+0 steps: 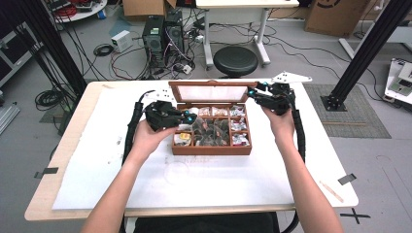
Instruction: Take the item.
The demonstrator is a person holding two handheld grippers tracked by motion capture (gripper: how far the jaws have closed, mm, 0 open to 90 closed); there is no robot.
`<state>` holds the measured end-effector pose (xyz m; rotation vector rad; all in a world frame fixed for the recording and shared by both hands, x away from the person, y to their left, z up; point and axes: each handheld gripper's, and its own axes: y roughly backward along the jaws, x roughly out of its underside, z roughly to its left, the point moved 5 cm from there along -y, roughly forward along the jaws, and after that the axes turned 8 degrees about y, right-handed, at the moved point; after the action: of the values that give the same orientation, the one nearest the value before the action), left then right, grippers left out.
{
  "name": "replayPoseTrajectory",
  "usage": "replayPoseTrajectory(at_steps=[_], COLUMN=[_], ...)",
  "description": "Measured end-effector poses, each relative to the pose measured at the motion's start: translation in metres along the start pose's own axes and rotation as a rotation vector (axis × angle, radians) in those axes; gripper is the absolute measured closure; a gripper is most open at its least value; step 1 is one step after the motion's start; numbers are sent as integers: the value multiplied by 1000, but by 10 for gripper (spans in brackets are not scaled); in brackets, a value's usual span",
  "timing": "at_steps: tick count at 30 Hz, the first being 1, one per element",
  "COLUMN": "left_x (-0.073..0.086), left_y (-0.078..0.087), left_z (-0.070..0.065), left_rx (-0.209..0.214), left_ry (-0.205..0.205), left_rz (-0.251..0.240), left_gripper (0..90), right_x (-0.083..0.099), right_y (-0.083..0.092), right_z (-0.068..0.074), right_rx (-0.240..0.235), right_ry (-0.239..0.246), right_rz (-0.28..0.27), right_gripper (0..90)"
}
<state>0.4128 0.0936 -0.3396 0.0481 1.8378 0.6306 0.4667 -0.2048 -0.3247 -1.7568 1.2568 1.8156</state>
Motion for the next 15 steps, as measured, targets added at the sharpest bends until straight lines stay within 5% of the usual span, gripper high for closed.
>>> replayPoseTrajectory(at_steps=[15], left_x=[3], left_y=[35], left_z=[-34], left_rx=[57], left_ry=[-45], left_rz=[-25], left_gripper=[891], right_x=[0], right_y=[0], right_z=[1], right_rx=[1], right_ry=[-1], right_rz=[4], right_gripper=[595])
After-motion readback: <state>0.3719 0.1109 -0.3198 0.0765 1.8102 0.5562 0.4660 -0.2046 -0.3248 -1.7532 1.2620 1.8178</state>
